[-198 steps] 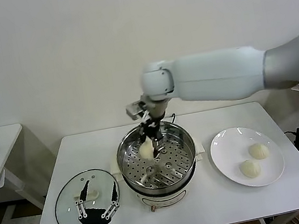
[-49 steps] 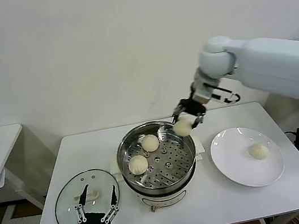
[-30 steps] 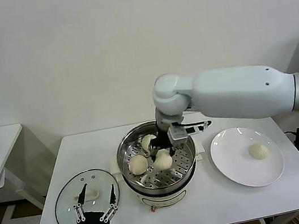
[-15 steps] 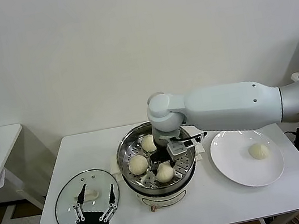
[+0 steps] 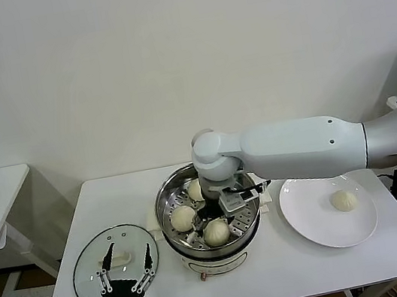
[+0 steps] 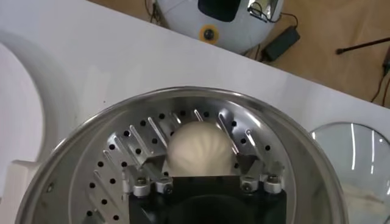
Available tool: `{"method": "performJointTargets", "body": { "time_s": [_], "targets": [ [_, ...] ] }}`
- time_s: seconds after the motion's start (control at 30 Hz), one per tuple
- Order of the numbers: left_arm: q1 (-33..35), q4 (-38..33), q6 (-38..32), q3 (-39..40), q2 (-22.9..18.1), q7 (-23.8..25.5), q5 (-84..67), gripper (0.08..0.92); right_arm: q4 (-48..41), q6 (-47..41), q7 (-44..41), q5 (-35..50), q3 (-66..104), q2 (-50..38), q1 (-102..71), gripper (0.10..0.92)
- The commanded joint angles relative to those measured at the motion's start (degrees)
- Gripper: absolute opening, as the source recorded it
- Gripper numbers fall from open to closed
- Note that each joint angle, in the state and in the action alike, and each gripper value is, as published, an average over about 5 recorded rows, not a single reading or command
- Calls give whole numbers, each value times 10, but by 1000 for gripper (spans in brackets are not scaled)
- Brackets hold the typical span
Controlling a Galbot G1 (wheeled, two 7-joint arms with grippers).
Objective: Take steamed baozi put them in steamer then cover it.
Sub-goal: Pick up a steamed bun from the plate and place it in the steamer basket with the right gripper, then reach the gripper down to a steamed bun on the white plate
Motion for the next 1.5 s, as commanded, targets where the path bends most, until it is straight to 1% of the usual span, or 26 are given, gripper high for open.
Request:
{"method": "performJointTargets", "body": {
  "time_s": [0.03, 0.13, 0.23, 0.3, 0.4, 0.47, 0.53, 0.63, 0.77, 1.03, 1.3, 1.5],
  "targets": [
    [-3, 0, 3, 1, -1, -1, 0, 823, -20, -45, -16, 76, 79, -45, 22, 822],
    [-4, -1, 5, 0, 0, -1, 0, 823, -59, -95, -36, 145, 122, -88, 40, 823],
    [-4, -1, 5, -1, 3, -1, 0, 823, -116, -189, -61, 239, 125, -144, 62, 823],
    [-5, 0, 6, -1, 5, -1, 0, 823, -168, -255, -83, 278, 120, -179, 69, 823],
    [-5, 1, 5, -1, 6, 0, 0, 823, -253, -326, -108, 296, 102, -223, 63, 823],
    [-5, 1, 5, -1, 7, 0, 0, 823, -301, -346, -114, 295, 88, -245, 48, 823],
    [-5, 2, 5, 0, 7, 0, 0, 823, -342, -350, -112, 289, 80, -264, 20, 823],
    [-6, 2, 6, 2, 8, 0, 0, 823, -379, -345, -106, 272, 83, -284, -33, 823],
    [-6, 4, 8, 3, 8, 0, 0, 823, -408, -326, -94, 224, 119, -296, -106, 823],
    [-1, 6, 7, 1, 8, 0, 0, 823, -451, -287, -57, 146, 181, -285, -212, 823],
    [3, 6, 6, -1, 6, 0, 0, 823, -460, -282, -27, 133, 210, -269, -260, 823],
    [5, 6, 7, -1, 5, -1, 0, 823, -464, -291, -14, 146, 219, -257, -273, 823]
  ]
}}
